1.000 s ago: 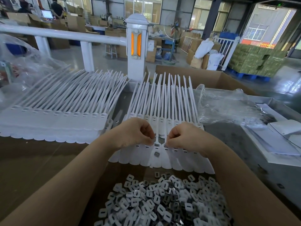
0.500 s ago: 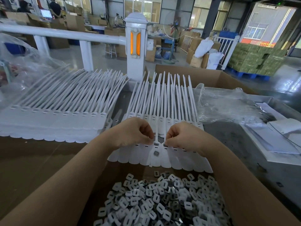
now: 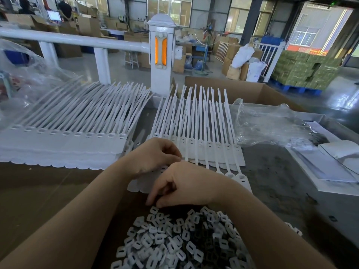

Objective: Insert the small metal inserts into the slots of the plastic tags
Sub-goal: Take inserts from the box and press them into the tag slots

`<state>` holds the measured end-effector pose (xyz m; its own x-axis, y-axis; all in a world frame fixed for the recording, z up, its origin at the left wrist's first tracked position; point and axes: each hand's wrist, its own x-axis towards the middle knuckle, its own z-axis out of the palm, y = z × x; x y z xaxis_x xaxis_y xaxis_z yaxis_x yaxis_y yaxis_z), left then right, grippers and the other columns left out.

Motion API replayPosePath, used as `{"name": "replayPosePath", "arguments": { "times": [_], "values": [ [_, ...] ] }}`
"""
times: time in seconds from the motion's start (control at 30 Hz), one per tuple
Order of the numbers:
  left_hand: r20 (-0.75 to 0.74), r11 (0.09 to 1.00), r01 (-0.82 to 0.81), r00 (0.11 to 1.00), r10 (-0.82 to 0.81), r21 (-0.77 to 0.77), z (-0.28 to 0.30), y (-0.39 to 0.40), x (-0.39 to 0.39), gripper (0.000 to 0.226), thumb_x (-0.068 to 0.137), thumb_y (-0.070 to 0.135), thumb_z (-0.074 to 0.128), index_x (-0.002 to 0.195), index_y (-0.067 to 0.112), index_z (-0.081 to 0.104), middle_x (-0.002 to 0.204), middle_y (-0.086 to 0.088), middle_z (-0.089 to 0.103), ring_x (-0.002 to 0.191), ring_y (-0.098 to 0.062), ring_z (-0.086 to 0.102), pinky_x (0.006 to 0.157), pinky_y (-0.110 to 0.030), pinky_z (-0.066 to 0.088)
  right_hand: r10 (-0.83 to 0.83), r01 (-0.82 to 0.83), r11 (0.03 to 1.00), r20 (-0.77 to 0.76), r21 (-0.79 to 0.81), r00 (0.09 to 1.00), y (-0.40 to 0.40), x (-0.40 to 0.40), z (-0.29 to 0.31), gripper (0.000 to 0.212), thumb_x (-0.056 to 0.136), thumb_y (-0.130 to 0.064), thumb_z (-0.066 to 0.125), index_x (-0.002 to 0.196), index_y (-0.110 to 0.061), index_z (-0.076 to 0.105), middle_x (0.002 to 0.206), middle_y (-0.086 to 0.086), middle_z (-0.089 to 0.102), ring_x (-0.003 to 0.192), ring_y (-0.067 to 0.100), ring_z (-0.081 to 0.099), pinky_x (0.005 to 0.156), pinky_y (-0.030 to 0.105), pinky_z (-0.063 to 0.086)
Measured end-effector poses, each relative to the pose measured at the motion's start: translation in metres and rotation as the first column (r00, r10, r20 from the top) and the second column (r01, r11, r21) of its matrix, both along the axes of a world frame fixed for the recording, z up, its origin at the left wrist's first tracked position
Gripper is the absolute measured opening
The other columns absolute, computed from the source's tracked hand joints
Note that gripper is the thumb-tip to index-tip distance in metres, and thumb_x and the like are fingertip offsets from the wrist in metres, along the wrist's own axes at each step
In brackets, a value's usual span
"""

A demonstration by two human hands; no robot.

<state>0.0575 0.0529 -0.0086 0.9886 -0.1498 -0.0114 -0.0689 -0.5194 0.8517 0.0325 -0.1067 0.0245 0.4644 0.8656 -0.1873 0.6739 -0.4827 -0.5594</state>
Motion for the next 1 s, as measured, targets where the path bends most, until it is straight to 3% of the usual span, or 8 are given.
{"name": "replayPosePath", "arguments": {
  "times": [0.3,0.43,0.5,0.57,0.73,0.83,0.9,1.0],
  "values": [
    [-0.022,1.000,-0.001,1.000,0.001,-0.003,0.002,-0.001,-0.002,0.005,0.086,0.015,0.074,0.089,0.019,0.074,0.074,0.011,0.073,0.062,0.005,0.063,0.054,-0.007,0.044,0.057,-0.054,0.997,0.077,-0.046,0.995,0.007,-0.006,-0.001,0.011,0.088,-0.022,0.071,0.099,-0.026,0.072,0.092,-0.010,0.070,0.083,0.004,0.062,0.082,0.032,0.055],
    [-0.023,1.000,-0.012,1.000,0.012,0.011,0.006,-0.002,-0.004,0.004,0.086,0.019,0.073,0.088,0.022,0.074,0.078,0.009,0.074,0.070,-0.002,0.068,0.062,-0.017,0.051,0.036,-0.036,0.999,0.063,0.001,0.997,0.003,-0.002,0.001,0.007,0.087,-0.020,0.073,0.090,-0.024,0.068,0.075,-0.017,0.060,0.070,-0.005,0.056,0.066,0.012,0.047],
    [-0.039,1.000,-0.025,0.999,0.025,0.010,0.007,-0.002,-0.005,0.006,0.087,0.019,0.071,0.091,0.022,0.073,0.086,0.002,0.075,0.084,-0.018,0.071,0.077,-0.032,0.058,-0.083,0.078,0.992,0.046,0.098,0.995,-0.004,0.005,0.003,0.008,0.087,-0.021,0.074,0.086,-0.024,0.066,0.075,-0.015,0.062,0.069,-0.003,0.059,0.067,0.015,0.051],
    [-0.056,1.000,-0.016,0.998,0.017,0.015,0.009,-0.001,-0.007,0.008,0.088,0.020,0.068,0.095,0.022,0.072,0.089,-0.001,0.074,0.081,-0.021,0.068,0.078,-0.037,0.055,-0.276,0.270,0.934,-0.007,0.235,0.961,-0.013,0.015,0.004,0.010,0.087,-0.019,0.073,0.083,-0.024,0.066,0.074,-0.009,0.065,0.063,0.000,0.060,0.064,0.019,0.055],
    [-0.071,0.996,-0.041,0.997,0.035,-0.085,0.015,-0.004,-0.009,0.007,0.087,0.021,0.072,0.094,0.022,0.071,0.082,0.004,0.074,0.062,-0.002,0.061,0.061,-0.021,0.047,-0.644,0.664,0.649,-0.196,0.372,0.740,-0.027,0.033,-0.004,0.006,0.088,-0.017,0.071,0.083,-0.019,0.069,0.071,0.000,0.067,0.057,0.007,0.057,0.053,0.019,0.050],
    [-0.106,0.976,-0.031,0.994,0.009,-0.215,0.020,-0.008,-0.010,0.011,0.088,0.016,0.071,0.099,0.015,0.069,0.085,0.000,0.076,0.069,-0.005,0.067,0.062,-0.020,0.049,-0.670,0.745,0.570,-0.328,0.347,0.666,-0.027,0.035,-0.008,0.005,0.089,-0.017,0.071,0.084,-0.016,0.070,0.071,0.001,0.066,0.059,0.010,0.056,0.056,0.025,0.050],
    [-0.108,0.972,-0.033,0.994,0.008,-0.234,0.021,-0.009,-0.010,0.010,0.090,0.016,0.069,0.099,0.012,0.070,0.088,-0.003,0.076,0.076,-0.010,0.068,0.069,-0.024,0.052,-0.655,0.757,0.563,-0.381,0.330,0.653,-0.027,0.036,-0.009,0.005,0.090,-0.015,0.070,0.085,-0.015,0.070,0.069,0.000,0.065,0.056,0.008,0.054,0.052,0.022,0.045],
    [-0.118,0.973,-0.051,0.993,0.025,-0.226,0.021,-0.010,-0.010,0.010,0.090,0.014,0.068,0.097,0.008,0.071,0.080,0.000,0.075,0.069,-0.006,0.066,0.067,-0.021,0.051,-0.629,0.747,0.592,-0.406,0.303,0.663,-0.028,0.035,-0.009,0.004,0.090,-0.015,0.071,0.086,-0.013,0.070,0.067,0.001,0.065,0.049,0.005,0.050,0.047,0.020,0.040]
  ]
}}
